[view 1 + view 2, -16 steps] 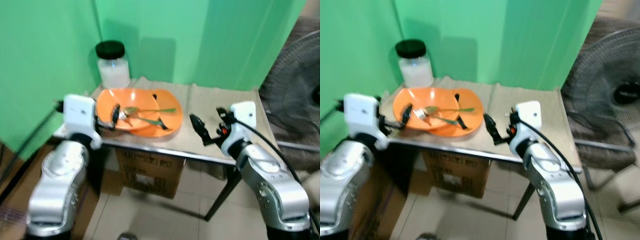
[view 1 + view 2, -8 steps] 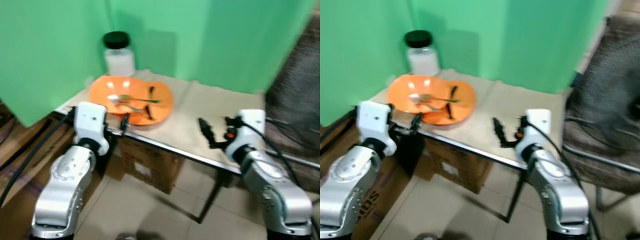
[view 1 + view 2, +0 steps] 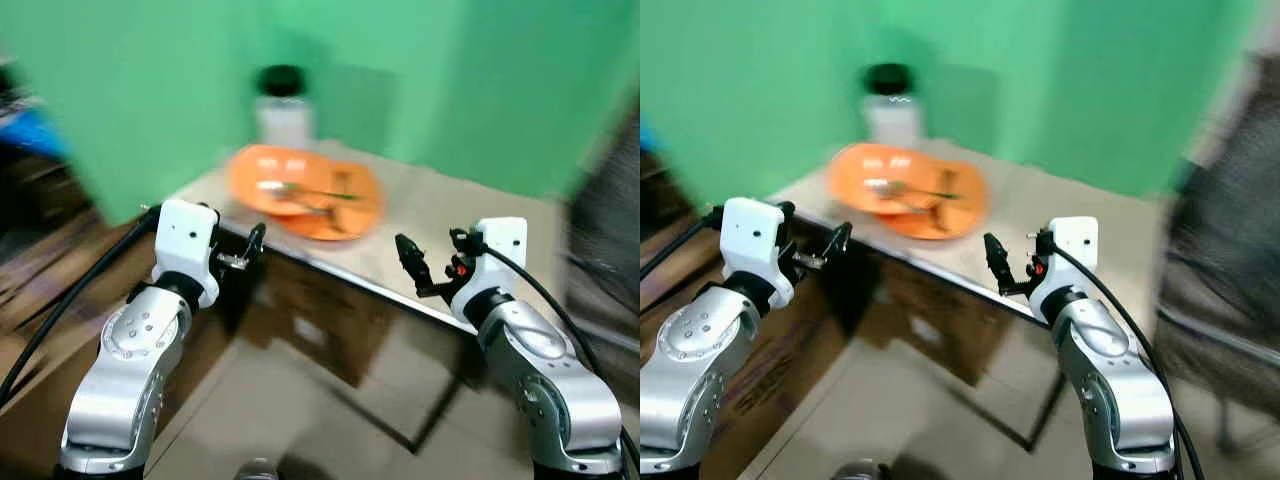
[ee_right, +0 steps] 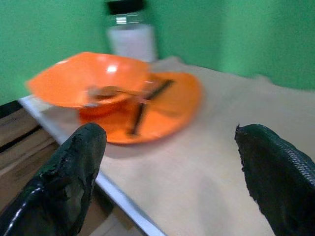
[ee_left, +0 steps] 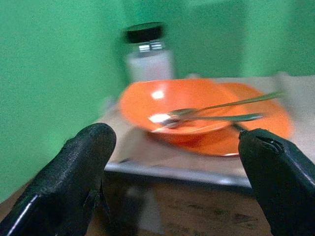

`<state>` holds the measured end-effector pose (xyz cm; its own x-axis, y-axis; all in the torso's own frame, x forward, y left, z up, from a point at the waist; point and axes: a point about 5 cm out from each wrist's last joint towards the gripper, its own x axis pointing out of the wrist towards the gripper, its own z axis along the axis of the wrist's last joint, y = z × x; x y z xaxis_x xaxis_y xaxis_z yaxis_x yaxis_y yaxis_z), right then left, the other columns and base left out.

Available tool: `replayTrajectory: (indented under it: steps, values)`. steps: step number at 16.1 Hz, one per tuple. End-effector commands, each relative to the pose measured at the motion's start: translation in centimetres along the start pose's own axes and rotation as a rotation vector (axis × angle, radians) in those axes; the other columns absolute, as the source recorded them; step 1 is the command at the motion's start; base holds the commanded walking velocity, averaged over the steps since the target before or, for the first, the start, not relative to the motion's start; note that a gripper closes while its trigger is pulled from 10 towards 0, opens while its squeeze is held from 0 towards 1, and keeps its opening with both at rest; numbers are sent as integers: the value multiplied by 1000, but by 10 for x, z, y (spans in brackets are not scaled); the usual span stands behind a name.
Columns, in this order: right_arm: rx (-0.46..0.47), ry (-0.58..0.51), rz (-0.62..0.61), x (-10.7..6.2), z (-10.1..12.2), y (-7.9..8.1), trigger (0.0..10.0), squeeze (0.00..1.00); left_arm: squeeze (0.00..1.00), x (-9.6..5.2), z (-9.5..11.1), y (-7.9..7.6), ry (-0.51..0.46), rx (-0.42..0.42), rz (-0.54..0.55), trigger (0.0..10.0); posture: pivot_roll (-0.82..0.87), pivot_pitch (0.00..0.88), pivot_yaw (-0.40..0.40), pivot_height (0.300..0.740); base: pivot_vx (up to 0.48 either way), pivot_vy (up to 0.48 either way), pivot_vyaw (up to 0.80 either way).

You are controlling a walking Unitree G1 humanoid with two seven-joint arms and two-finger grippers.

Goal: Setting the table

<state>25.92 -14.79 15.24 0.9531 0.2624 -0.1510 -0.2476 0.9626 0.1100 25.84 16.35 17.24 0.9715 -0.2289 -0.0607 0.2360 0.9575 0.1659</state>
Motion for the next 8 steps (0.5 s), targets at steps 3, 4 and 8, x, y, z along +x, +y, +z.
replayTrajectory:
  steps: [3,4,8]
  values:
    - [-1,-28,3,5,5,2,10000,0,0,-3,0,2,-5,8,4,10000,179,0,14,740,330,0,213]
    - [-1,-26,8,6,5,3,10000,0,0,-4,0,3,-3,10,5,10000,185,0,9,740,326,0,0]
    - [-13,-23,32,10,5,5,10000,0,0,-6,-1,4,-1,15,11,10000,196,0,-3,740,329,0,0]
